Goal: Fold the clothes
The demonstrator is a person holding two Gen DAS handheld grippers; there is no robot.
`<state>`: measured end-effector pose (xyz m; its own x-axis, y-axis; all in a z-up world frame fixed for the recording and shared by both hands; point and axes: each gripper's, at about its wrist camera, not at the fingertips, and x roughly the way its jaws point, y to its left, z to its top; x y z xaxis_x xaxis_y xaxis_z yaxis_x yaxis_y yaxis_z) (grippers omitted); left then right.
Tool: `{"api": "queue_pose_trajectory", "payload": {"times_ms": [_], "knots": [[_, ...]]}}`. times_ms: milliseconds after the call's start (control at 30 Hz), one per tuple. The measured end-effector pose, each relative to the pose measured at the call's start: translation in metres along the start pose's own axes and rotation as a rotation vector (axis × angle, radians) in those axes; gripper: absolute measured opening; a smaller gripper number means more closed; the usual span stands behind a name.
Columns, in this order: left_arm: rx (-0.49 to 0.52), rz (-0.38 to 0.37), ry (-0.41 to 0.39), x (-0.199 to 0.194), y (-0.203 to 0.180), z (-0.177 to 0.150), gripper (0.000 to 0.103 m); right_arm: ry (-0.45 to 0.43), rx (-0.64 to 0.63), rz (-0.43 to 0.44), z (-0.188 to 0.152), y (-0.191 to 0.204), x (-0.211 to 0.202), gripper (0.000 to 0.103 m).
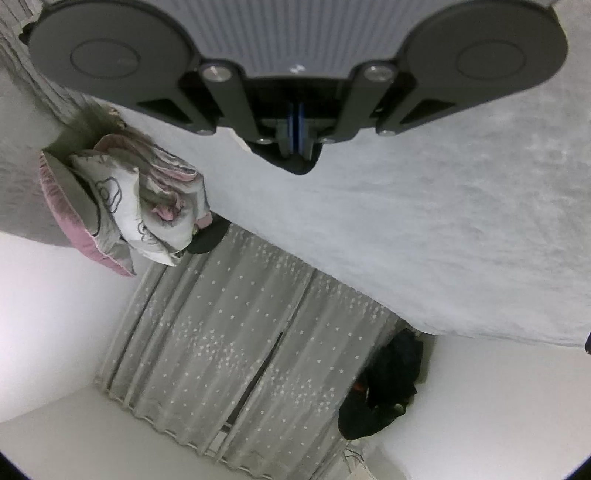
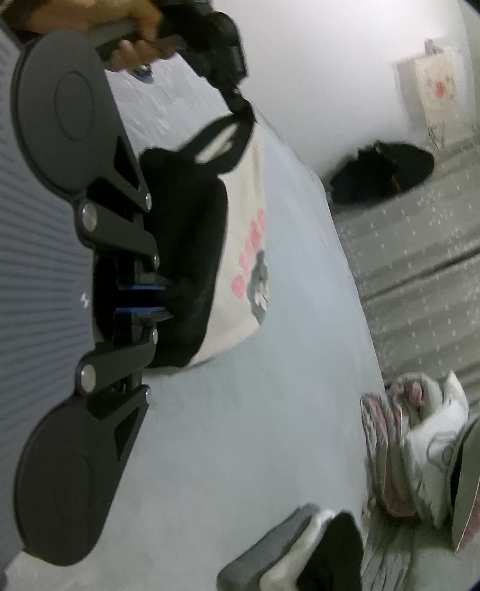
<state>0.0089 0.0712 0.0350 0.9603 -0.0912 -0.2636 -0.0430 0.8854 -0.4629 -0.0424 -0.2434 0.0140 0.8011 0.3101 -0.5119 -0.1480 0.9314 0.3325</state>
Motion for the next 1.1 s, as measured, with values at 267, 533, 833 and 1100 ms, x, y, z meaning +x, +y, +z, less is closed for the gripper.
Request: {"api": "queue_pose_trajectory", "payload": {"times_ms": [267,533,833,1100], "knots": [[-0.018,-0.185,0.049,-0.001,0.000,-0.003,0.002,-0.055,-0.068,0.011,0.000,0.016,0.004,0.067],[0.023,-0.337,0.101,-0.004,-0.009,-0.014,0.002,-0.076,-0.123,0.100,0.003,0.045,0.018,0.067],[0.009,-0.426,0.146,-0.007,0.000,-0.014,0.002,-0.080,-0.239,0.109,0.005,0.081,0.041,0.070],[-0.025,-0.423,0.170,-0.006,0.009,-0.011,0.002,-0.050,-0.390,0.097,0.028,0.111,0.075,0.070]]}}
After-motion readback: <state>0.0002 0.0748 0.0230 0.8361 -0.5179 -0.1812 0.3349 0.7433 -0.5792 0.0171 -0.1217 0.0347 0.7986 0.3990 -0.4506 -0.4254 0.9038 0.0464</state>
